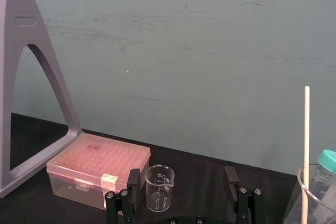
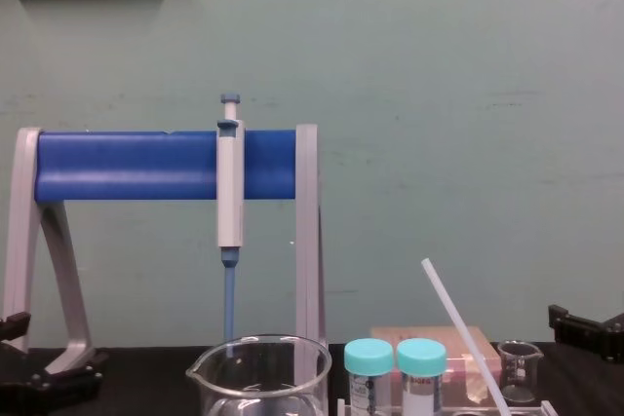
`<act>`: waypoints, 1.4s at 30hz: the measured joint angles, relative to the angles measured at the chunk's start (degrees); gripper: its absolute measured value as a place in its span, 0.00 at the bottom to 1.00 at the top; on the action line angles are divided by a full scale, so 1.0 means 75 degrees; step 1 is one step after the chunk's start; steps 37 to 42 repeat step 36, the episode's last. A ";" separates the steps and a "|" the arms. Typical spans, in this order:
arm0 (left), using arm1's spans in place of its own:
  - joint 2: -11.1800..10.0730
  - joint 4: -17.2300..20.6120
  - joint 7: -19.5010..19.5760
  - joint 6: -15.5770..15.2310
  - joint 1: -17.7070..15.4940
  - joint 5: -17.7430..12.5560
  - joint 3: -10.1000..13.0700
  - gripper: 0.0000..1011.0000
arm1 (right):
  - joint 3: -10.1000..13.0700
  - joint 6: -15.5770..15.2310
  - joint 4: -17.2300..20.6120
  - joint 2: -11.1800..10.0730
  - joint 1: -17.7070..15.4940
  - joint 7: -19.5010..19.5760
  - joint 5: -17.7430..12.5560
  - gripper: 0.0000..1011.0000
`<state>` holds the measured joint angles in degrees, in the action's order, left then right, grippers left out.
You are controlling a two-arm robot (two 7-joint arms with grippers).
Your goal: Pick up the stirring rod with one hand, then place it down.
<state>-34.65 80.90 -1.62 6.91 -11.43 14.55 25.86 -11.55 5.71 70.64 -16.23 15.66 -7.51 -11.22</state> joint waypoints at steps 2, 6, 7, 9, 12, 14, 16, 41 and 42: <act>0.0000 0.0000 0.0000 0.0000 0.0000 0.0000 0.0000 0.99 | -0.0001 0.0005 0.0005 -0.0001 -0.0001 -0.0001 -0.0003 0.99; 0.0000 0.0000 0.0000 0.0000 0.0000 0.0000 0.0000 0.99 | -0.0003 0.0024 0.0012 -0.0003 -0.0002 -0.0003 -0.0009 0.99; 0.0000 0.0000 0.0000 0.0000 0.0000 0.0000 0.0000 0.99 | -0.0004 0.0027 0.0014 -0.0004 -0.0003 -0.0003 -0.0011 0.99; 0.0000 0.0000 0.0000 0.0000 0.0000 0.0000 0.0000 0.99 | -0.0005 0.0034 0.0016 -0.0005 -0.0004 -0.0003 -0.0016 0.99; 0.0000 0.0000 0.0000 0.0000 0.0000 0.0000 0.0000 0.99 | -0.0008 0.0040 0.0019 -0.0007 -0.0004 -0.0007 -0.0020 0.99; 0.0000 0.0000 0.0000 0.0000 0.0000 0.0000 0.0000 0.99 | -0.0010 0.0045 0.0021 -0.0008 -0.0005 -0.0009 -0.0023 0.99; 0.0000 0.0000 0.0000 0.0000 0.0000 0.0000 0.0000 0.99 | -0.0011 0.0047 0.0023 -0.0009 -0.0004 -0.0011 -0.0025 0.99; 0.0000 0.0000 0.0000 0.0000 0.0000 0.0000 0.0000 0.99 | -0.0011 0.0058 0.0030 -0.0011 -0.0005 -0.0022 -0.0040 0.99; 0.0000 0.0000 0.0000 0.0000 0.0000 0.0000 0.0000 0.99 | -0.0011 0.0058 0.0030 -0.0011 -0.0005 -0.0022 -0.0040 0.99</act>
